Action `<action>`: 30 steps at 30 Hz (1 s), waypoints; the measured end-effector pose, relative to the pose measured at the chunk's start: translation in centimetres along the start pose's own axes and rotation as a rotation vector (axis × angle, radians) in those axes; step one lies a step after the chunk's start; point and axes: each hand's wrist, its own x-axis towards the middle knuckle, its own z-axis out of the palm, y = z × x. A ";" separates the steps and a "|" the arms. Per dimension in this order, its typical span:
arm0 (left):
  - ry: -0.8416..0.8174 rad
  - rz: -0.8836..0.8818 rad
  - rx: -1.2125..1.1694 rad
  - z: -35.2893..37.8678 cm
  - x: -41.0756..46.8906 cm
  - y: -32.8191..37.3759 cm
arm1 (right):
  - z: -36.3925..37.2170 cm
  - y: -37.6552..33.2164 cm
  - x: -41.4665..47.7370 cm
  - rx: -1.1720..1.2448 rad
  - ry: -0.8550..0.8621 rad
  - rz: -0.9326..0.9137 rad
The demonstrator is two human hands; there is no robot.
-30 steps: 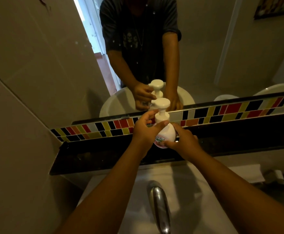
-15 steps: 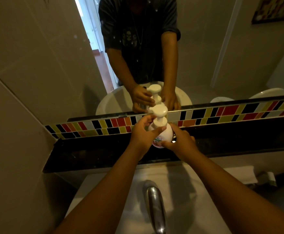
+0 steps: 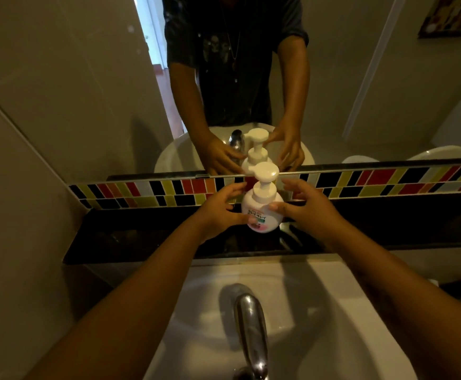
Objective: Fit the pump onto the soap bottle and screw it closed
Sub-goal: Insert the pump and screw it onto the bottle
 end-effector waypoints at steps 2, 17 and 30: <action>-0.036 0.023 0.053 0.1 0.3 -0.1 | 0.4 -1.1 0.0 -0.012 0.022 -0.051; 0.021 0.022 0.131 0.9 -0.8 -1.7 | 2.2 -2.9 0.3 -0.162 -0.119 -0.095; 0.180 0.000 0.179 0.8 -1.0 -4.2 | 4.8 -2.7 0.3 -0.271 0.089 -0.163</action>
